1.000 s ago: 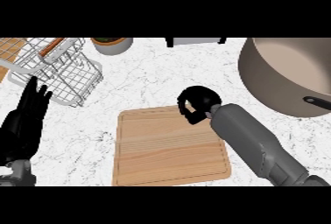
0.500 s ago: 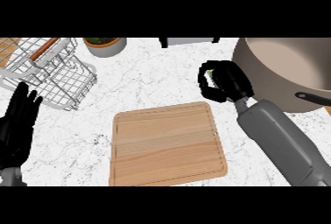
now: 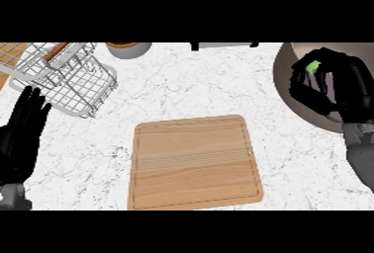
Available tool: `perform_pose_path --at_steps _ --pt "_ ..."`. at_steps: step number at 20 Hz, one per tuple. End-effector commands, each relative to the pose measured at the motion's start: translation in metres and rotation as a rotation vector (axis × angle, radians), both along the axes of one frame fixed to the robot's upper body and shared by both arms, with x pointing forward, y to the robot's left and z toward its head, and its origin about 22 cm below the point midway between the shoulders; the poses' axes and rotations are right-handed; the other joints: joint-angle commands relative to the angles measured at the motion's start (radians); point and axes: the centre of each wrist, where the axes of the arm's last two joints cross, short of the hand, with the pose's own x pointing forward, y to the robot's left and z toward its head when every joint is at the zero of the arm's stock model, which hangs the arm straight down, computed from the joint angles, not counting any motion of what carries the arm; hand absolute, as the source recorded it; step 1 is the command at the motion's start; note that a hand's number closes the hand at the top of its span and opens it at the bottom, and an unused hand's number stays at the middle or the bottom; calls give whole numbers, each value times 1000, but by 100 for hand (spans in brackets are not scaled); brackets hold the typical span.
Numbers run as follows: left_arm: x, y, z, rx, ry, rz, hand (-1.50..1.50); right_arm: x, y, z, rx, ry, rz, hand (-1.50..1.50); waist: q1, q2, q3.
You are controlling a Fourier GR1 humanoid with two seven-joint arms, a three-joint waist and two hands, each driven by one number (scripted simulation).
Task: Pick the eggplant from the cutting board and place it in the pot
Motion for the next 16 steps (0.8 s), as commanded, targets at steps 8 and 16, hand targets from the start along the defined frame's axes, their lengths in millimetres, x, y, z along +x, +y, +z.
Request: perform_pose_path --at_steps 8,16 --pt "51 -25 16 2 -45 -84 0 -35 -84 -1 118 -22 -170 150 72 24 2" --pt "48 -26 0 -2 -42 -87 0 14 -140 -6 73 -38 -253 150 92 30 2"
